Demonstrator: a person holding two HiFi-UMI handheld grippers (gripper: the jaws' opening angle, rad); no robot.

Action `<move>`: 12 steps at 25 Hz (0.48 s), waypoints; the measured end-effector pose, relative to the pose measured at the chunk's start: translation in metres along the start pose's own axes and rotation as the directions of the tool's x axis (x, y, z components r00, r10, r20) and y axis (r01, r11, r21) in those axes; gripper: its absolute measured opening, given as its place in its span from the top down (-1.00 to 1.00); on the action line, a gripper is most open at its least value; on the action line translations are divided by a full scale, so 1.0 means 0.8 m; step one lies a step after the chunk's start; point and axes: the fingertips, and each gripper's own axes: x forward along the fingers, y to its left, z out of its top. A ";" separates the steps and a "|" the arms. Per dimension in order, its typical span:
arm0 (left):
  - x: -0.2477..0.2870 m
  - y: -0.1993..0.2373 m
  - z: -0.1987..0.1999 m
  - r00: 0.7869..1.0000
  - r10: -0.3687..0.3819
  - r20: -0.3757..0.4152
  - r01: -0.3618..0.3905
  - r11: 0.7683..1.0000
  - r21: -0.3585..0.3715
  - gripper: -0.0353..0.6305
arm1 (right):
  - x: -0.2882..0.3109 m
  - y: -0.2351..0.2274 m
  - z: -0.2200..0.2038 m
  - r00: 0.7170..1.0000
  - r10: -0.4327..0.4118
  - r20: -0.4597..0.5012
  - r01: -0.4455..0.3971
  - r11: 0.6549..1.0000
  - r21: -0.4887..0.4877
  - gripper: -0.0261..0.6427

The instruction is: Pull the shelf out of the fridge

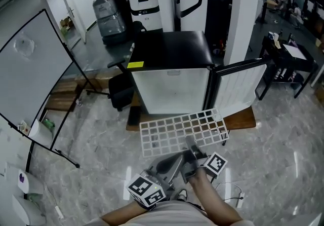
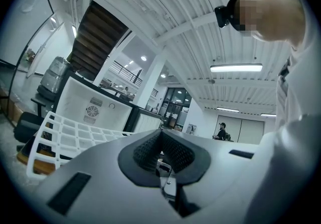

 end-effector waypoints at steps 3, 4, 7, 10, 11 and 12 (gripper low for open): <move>0.000 0.005 0.000 1.000 -0.014 0.008 0.014 1.000 0.003 0.88 | 0.004 0.000 -0.002 1.000 -0.004 -0.005 0.004 1.000 -0.010 0.79; 0.000 0.006 0.002 1.000 -0.018 0.012 0.018 1.000 0.001 0.88 | 0.006 0.001 -0.003 1.000 -0.006 -0.006 0.005 1.000 -0.012 0.79; -0.001 0.009 0.010 0.999 -0.029 0.022 0.029 1.000 0.000 0.88 | 0.011 0.004 -0.006 1.000 -0.010 -0.002 0.010 1.000 -0.014 0.79; -0.005 0.012 0.017 0.999 -0.028 0.025 0.028 1.000 -0.006 0.88 | 0.015 0.008 -0.009 1.000 -0.013 0.006 0.013 1.000 -0.014 0.79; -0.005 0.014 0.019 0.999 -0.028 0.026 0.028 1.000 -0.005 0.88 | 0.017 0.008 -0.009 1.000 -0.014 0.009 0.014 1.000 -0.015 0.79; -0.006 0.016 0.021 0.999 -0.030 0.028 0.031 1.000 -0.004 0.88 | 0.019 0.008 -0.009 1.000 -0.015 0.012 0.015 1.000 -0.016 0.79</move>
